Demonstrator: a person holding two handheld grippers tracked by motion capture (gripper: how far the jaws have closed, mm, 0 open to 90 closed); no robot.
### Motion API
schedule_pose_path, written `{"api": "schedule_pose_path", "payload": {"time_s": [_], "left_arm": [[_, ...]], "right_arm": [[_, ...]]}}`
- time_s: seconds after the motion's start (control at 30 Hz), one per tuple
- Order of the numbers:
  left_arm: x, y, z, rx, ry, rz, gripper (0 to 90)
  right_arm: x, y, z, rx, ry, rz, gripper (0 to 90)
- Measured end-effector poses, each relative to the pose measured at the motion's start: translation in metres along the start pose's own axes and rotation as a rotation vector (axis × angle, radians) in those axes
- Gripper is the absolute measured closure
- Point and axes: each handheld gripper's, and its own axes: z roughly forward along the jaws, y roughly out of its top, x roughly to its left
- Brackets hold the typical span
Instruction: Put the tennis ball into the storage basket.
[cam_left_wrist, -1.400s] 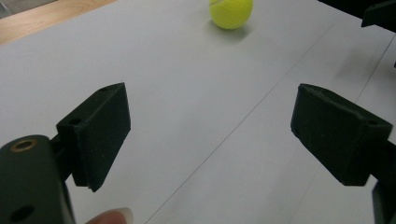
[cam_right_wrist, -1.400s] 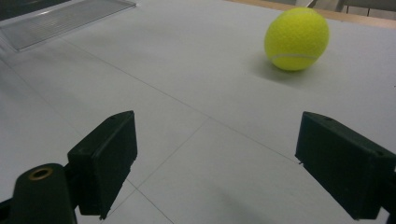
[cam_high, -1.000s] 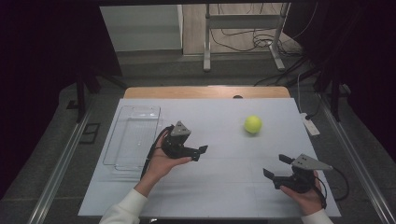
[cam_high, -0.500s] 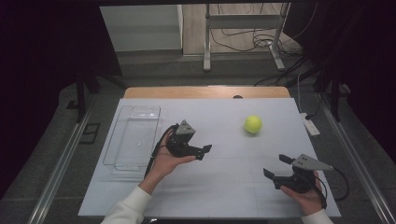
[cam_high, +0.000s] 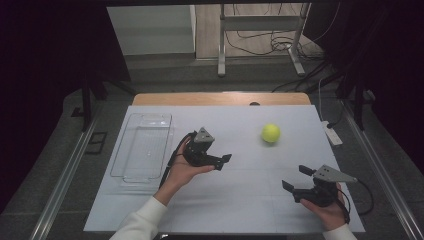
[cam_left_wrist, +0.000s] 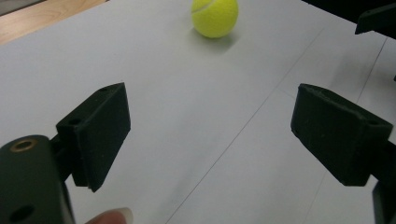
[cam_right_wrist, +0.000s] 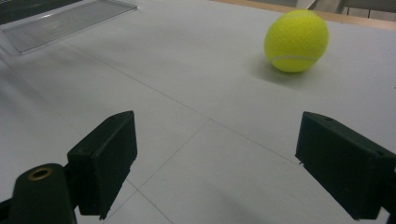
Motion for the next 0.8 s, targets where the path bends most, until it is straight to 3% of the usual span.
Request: {"api": "schedule_pose_path", "payload": {"time_s": [0.33, 0.8], "left_arm": [[-0.005, 0.012, 0.012, -0.005, -0.024, 0.01, 13.4], [-0.007, 0.026, 0.03, 0.022, -0.025, 0.019, 13.4]], "right_arm": [[0.0, 0.0, 0.0, -0.002, -0.001, -0.001, 13.1], [-0.001, 0.0, -0.001, -0.001, -0.002, -0.001, 13.1]]}}
